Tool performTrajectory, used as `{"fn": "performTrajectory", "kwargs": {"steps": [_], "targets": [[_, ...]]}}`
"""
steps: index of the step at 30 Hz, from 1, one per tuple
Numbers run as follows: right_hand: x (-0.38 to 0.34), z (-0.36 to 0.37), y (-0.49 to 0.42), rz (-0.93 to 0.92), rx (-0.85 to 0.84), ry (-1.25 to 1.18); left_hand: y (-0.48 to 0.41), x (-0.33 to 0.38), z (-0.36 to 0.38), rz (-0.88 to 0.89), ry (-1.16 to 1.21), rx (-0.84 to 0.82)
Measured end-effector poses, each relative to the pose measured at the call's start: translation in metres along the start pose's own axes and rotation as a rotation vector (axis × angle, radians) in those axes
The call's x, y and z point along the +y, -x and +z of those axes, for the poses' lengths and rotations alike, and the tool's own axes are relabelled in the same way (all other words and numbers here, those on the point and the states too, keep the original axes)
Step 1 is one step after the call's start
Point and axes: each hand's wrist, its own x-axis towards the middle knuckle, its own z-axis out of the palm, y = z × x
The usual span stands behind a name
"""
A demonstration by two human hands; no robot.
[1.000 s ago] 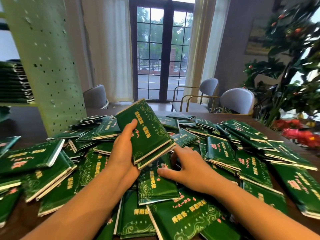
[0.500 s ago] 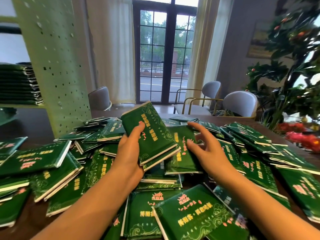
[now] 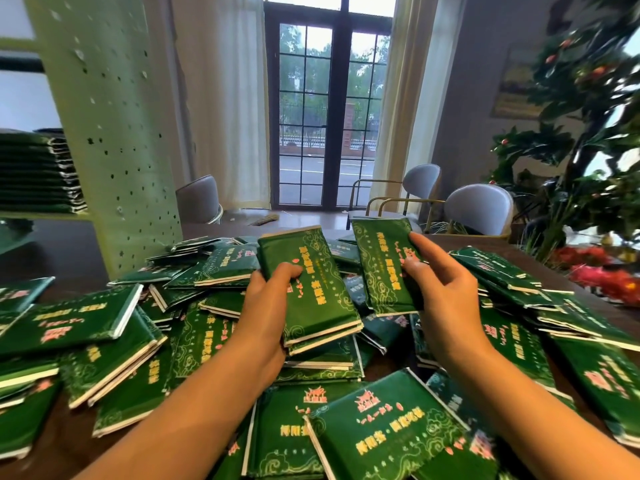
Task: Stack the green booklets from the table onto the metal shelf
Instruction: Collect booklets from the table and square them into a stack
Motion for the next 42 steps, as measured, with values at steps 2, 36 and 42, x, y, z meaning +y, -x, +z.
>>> {"fn": "performTrajectory", "kwargs": {"steps": [2,36,42], "targets": [[-0.002,0.001,0.002,-0.016,-0.053,0.018,-0.001,-0.002,0.0,0.016,-0.037,-0.007],[-0.002,0.0,0.005,-0.361,-0.348,0.392,-0.002,-0.013,0.002,0.087,-0.157,-0.064],[0.017,-0.025,-0.022,-0.235,-0.418,1.122,0.001,-0.001,0.0,-0.119,0.121,-0.133]]}}
